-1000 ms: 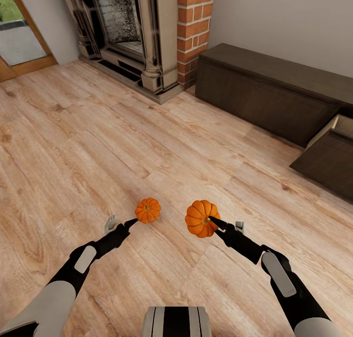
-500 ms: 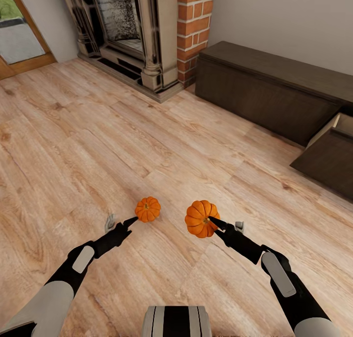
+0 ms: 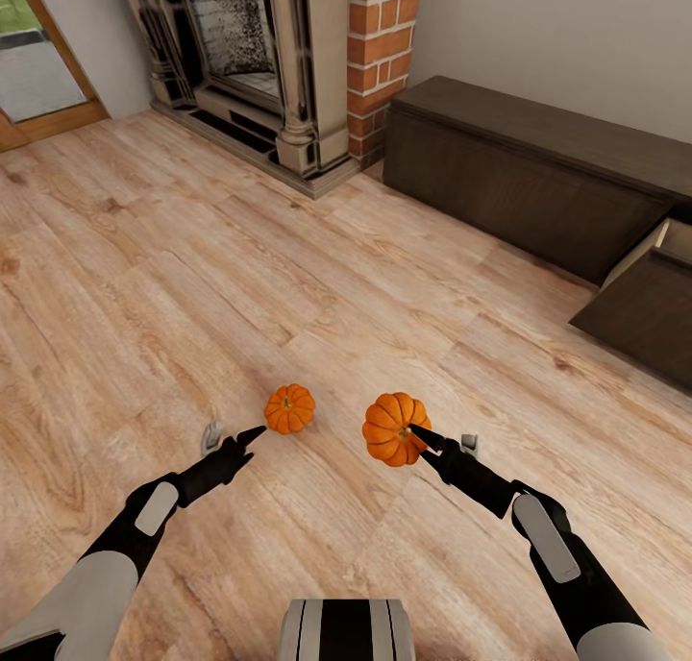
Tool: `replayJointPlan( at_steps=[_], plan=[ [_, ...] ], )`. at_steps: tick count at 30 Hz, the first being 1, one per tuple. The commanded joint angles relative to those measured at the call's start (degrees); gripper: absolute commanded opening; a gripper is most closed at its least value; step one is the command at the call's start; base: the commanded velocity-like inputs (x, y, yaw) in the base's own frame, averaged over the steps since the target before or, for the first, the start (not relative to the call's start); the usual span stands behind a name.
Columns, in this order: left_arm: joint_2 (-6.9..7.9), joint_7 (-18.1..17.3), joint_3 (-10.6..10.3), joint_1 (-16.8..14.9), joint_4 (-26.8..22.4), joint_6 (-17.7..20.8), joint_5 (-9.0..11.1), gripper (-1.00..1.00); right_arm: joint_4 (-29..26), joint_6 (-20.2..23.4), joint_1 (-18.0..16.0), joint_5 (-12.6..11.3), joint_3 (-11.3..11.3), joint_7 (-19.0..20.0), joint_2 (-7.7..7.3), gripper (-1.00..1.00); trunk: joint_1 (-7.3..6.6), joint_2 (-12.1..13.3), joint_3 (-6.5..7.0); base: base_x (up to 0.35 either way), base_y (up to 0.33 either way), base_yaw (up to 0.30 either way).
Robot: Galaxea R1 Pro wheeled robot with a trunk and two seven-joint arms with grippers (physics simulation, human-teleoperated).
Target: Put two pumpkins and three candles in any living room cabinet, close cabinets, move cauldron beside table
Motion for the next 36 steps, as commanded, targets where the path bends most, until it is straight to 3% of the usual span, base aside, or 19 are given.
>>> replayJointPlan(
  at_steps=[1,31,36],
  plan=[
    [0.06,0.0,0.2,0.0,0.0,0.4,0.2,1.0,0.0,0.4,0.0,-0.5,0.0,-0.1,-0.02,-1.0,-0.01,0.0,-0.03,0.0,0.0,0.0],
    [0.61,0.5,0.3,0.0,0.1,0.4,0.3,1.0,0.0,0.4,0.0,-0.5,0.0,-0.1,-0.02,-1.0,-0.01,0.0,-0.03,0.099,0.017,0.0],
    [0.61,2.0,0.4,0.0,0.1,0.4,0.3,1.0,0.0,0.4,0.0,-0.5,0.0,-0.1,-0.02,-1.0,-0.01,0.0,-0.03,0.005,0.004,0.0]
  ],
)
